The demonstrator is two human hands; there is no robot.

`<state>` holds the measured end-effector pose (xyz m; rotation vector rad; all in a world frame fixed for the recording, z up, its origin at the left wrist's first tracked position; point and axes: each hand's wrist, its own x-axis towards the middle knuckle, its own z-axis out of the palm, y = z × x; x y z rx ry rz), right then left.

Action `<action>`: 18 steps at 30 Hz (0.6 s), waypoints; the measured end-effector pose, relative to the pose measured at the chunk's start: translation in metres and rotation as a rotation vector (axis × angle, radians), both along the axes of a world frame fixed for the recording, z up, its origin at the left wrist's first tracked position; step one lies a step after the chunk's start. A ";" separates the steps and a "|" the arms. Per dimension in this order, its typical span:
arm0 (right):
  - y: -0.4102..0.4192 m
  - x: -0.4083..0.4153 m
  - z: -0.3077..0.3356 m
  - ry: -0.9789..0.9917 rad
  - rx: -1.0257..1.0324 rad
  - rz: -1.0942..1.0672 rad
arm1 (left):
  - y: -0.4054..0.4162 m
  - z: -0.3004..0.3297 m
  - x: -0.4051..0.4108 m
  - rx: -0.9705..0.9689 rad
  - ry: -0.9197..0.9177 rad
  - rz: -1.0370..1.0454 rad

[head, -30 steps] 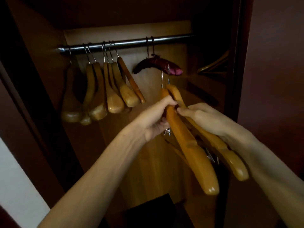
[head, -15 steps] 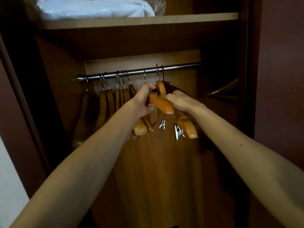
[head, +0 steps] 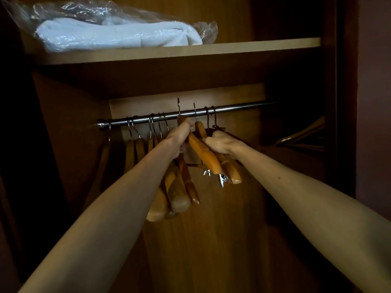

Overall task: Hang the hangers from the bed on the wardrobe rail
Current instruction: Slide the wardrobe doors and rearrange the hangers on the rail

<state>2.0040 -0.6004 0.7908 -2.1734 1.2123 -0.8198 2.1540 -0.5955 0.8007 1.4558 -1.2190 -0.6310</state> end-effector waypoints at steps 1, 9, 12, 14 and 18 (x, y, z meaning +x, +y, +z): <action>-0.003 0.000 -0.001 0.004 -0.001 0.008 | -0.002 0.001 0.005 0.029 -0.005 -0.004; -0.023 0.009 -0.008 -0.002 0.025 0.011 | -0.011 -0.002 0.002 0.159 -0.095 0.037; -0.027 0.005 -0.011 0.005 -0.003 -0.010 | -0.015 -0.006 -0.006 0.156 -0.254 0.109; -0.028 0.002 -0.013 0.023 -0.041 -0.045 | -0.017 -0.010 -0.012 0.136 -0.371 0.170; -0.029 -0.003 -0.024 0.042 -0.161 -0.107 | -0.019 -0.021 -0.021 0.051 -0.610 0.318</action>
